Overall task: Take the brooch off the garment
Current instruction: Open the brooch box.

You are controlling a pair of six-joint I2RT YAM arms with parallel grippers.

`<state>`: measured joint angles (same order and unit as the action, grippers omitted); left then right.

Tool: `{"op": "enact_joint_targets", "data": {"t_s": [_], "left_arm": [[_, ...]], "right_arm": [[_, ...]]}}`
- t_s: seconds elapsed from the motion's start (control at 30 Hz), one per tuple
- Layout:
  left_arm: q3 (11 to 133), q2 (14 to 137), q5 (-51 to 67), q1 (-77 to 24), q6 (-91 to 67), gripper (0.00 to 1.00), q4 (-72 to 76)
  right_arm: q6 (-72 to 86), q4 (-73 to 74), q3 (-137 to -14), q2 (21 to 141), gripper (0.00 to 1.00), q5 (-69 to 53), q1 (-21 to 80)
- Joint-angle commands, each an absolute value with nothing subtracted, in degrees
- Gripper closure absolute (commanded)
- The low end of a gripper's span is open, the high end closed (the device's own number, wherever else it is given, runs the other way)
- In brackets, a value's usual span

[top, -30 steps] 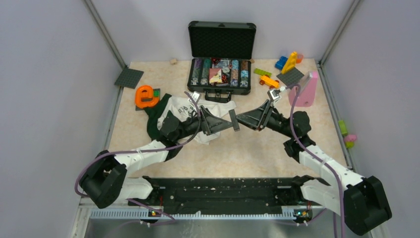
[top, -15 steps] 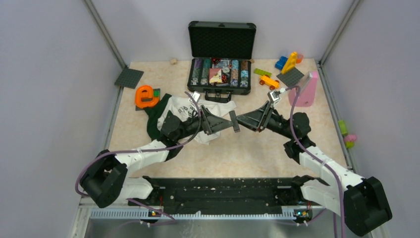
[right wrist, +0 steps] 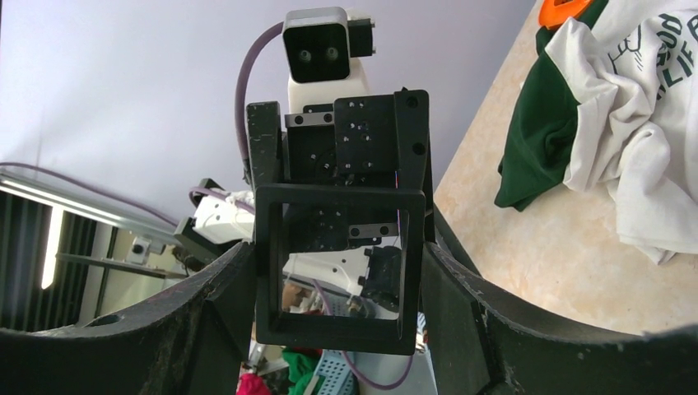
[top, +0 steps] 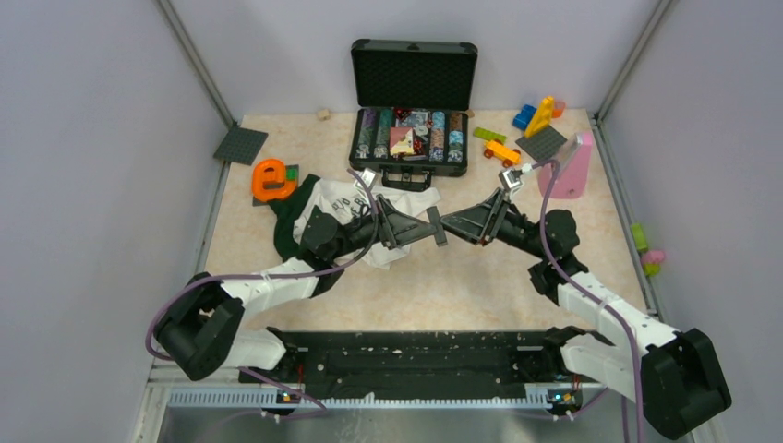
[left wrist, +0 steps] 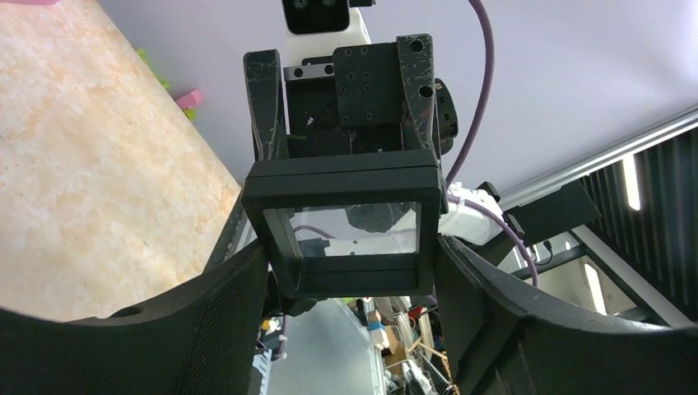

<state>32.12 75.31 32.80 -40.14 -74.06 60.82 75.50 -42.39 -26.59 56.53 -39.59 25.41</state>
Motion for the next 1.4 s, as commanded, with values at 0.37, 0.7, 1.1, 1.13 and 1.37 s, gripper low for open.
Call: {"op": "enact_joint_targets", "data": {"t_s": [0.37, 0.7, 1.1, 1.13, 1.37], "left_arm": [[35.2, 76.7, 35.1, -40.3, -72.9, 0.43, 62.0], [36.1, 77.8, 35.9, -40.3, -73.8, 0.45, 62.1], [32.7, 75.7, 33.4, -40.4, -73.6, 0.08, 63.6], [32.8, 75.9, 33.3, -40.5, -73.8, 0.07, 64.3], [33.1, 76.3, 31.6, -40.7, -73.5, 0.05, 65.3]], "right_arm": [[72.2, -42.0, -26.8, 53.8, 0.28, -40.3, 26.6], [71.9, -40.8, -27.2, 53.4, 0.29, -41.0, 26.6], [77.1, -46.6, -23.9, 51.1, 0.41, -35.7, 26.6], [77.2, -47.2, -23.6, 51.1, 0.4, -35.5, 26.8], [76.3, -46.0, -23.6, 51.2, 0.39, -35.1, 27.4]]}}
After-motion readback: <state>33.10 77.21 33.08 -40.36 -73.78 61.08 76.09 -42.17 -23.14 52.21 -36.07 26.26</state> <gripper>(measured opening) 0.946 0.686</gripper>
